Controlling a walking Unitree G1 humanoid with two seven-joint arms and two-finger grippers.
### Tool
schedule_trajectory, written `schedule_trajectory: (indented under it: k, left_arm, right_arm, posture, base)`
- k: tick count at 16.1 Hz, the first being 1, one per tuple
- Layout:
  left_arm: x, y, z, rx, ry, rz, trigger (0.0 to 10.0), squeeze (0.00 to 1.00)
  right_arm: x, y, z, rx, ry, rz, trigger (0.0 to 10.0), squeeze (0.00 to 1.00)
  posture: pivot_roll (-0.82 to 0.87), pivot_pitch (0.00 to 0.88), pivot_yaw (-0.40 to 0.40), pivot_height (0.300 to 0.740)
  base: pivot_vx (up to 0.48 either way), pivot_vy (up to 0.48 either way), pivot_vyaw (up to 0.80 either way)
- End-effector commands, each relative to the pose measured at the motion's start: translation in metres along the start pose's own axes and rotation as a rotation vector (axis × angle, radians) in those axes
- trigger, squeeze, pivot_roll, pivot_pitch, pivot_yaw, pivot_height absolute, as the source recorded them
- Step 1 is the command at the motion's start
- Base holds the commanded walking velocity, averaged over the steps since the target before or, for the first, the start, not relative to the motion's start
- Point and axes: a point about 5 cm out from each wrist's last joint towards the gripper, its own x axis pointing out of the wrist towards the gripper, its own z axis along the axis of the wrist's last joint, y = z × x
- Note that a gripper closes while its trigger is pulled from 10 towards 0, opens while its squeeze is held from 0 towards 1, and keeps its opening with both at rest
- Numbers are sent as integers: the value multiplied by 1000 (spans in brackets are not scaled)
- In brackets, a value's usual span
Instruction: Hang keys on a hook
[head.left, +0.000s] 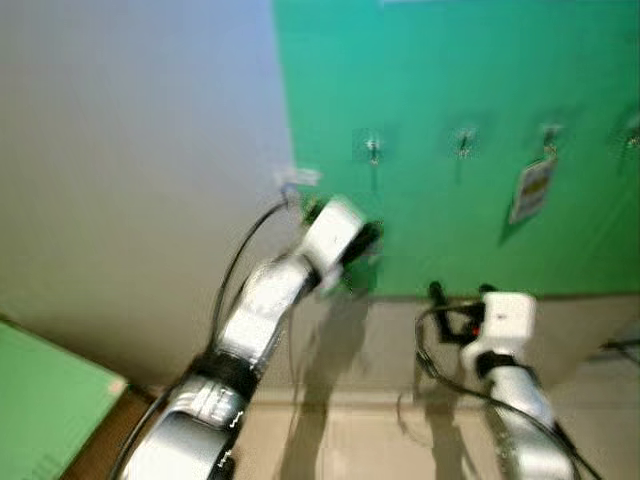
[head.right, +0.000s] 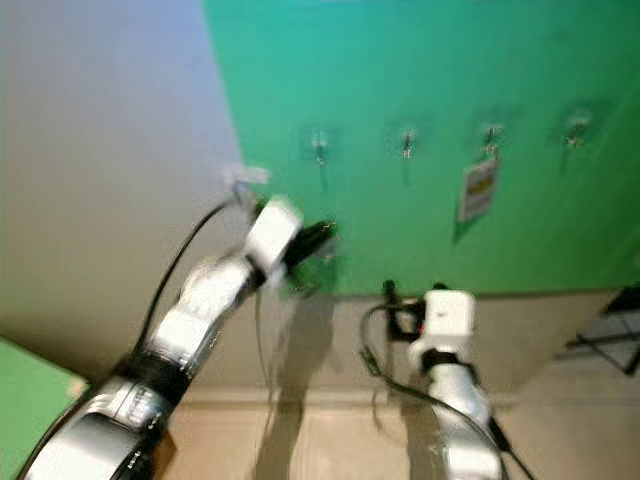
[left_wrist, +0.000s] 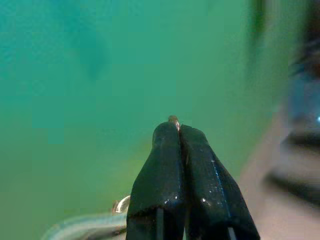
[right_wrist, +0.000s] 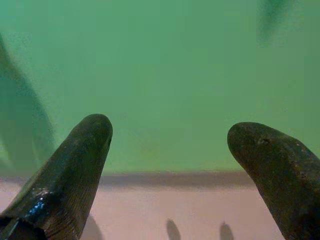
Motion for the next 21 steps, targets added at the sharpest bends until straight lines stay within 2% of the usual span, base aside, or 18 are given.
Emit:
schedule_trajectory:
  k: [1, 3, 4, 9, 13, 17, 21]
  left_arm:
    - [-1, 9, 10, -53, -16, -62, 0, 27]
    - [7, 15, 22, -110, -39, -110, 0, 0]
    - [16, 21, 37, -185, -66, -158, 0, 0]
    - [28, 20, 61, -361, -134, -283, 0, 0]
    - [30, 27, 71, -406, -156, -298, 0, 0]
    - [33, 46, 81, -420, -167, -218, 0, 0]
    - [36, 52, 85, -449, -175, -169, 0, 0]
  right_arm:
    - [2, 4, 2, 10, -9, 14, 10000, 0]
    - [4, 5, 2, 9, -11, 18, 10000, 0]
    - [5, 6, 4, 10, -16, 18, 10000, 0]
    - [-2, 7, -2, 13, 0, 10, 10000, 0]
    - [-3, 7, -3, 15, 5, 6, 10000, 0]
    - [1, 9, -3, 17, 9, 15, 10000, 0]
    - [1, 7, -2, 17, 5, 16, 10000, 0]
  posture:
    - [-215, 0, 79, 740]
    - [-219, 0, 80, 740]
    - [-228, 0, 83, 740]
    - [-258, 0, 98, 740]
    - [-261, 0, 98, 740]
    - [-256, 0, 92, 740]
    - [-268, 0, 92, 740]
  base:
    - [0, 0, 0]
    - [0, 0, 0]
    - [0, 0, 0]
    - [0, 0, 0]
    - [0, 0, 0]
    - [0, 0, 0]
    - [0, 0, 0]
